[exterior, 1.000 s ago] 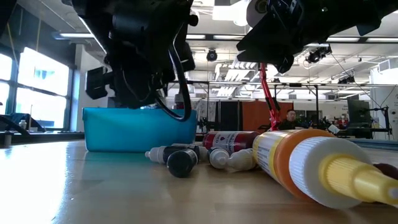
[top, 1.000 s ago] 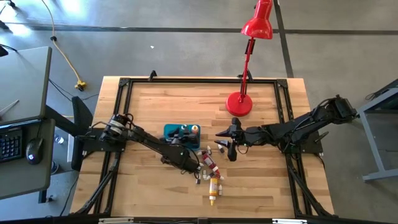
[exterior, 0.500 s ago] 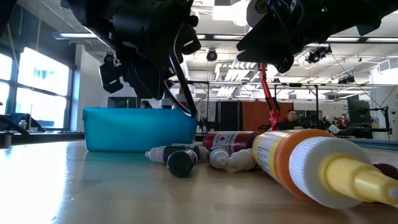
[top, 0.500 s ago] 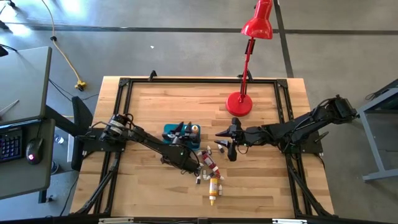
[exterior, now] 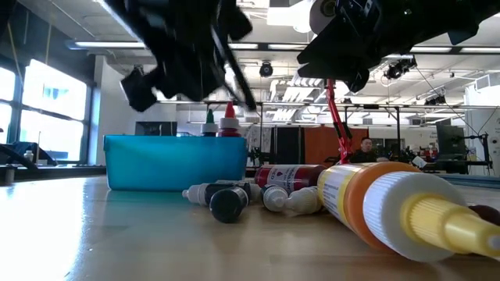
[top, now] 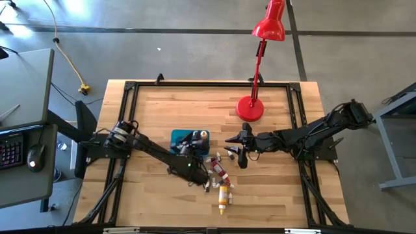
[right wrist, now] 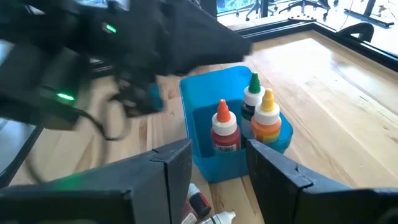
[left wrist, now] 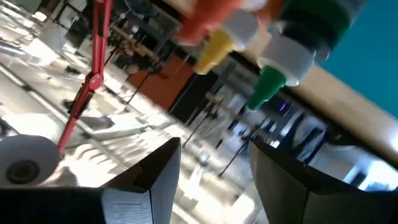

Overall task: Pick & Place food coloring
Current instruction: Put the large yellow food coloring into the blue bin

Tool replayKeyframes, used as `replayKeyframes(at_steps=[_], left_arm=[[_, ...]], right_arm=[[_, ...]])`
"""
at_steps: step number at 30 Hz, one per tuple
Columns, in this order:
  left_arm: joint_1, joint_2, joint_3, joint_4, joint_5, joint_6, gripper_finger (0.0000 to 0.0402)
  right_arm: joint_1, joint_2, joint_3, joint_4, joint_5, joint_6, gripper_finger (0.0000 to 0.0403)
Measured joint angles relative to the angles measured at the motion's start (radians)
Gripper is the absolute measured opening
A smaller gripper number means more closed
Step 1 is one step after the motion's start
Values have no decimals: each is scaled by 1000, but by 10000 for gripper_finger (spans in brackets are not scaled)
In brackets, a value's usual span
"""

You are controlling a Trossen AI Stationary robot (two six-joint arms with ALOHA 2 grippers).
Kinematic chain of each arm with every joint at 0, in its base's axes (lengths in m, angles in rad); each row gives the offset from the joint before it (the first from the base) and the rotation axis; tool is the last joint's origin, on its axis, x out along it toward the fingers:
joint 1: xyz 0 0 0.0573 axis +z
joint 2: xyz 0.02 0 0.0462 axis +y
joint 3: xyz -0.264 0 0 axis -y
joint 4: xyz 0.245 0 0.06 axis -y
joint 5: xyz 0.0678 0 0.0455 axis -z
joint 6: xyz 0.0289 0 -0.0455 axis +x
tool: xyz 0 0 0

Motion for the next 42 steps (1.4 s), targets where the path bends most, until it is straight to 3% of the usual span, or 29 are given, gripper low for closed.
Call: replayKeyframes(at_steps=[5,8,15,18,23,28,32,37,40,42], left_arm=[[-62,0,199,-240,167,-243,186],[-87,-19,304,-244,313,-383,186],[-100,-98,454,-249,890,-618,186],[-100,-137,459,-266,1041,-712,186],[-134,-128,456,-256,1064,-773,186],[-196,-134,350,-167,966,-757,186],[-246,-175,170,93,890,-714,186],[-259,-181,-56,534,1047,-471,186],[-238,-176,-111,689,1081,-330,186],[-221,-169,-121,702,1080,-303,186]], right_arm=[[0,0,0,0,-25,16,144],[0,0,0,0,-69,31,144],[15,5,0,12,-49,-77,144],[37,10,0,30,-47,-109,144],[87,12,8,107,-65,-181,144],[145,13,66,48,4,-183,144],[170,13,108,-18,93,-176,144],[184,13,114,-59,79,-102,144],[195,13,114,-106,50,-78,144],[212,13,114,-114,27,-82,144]])
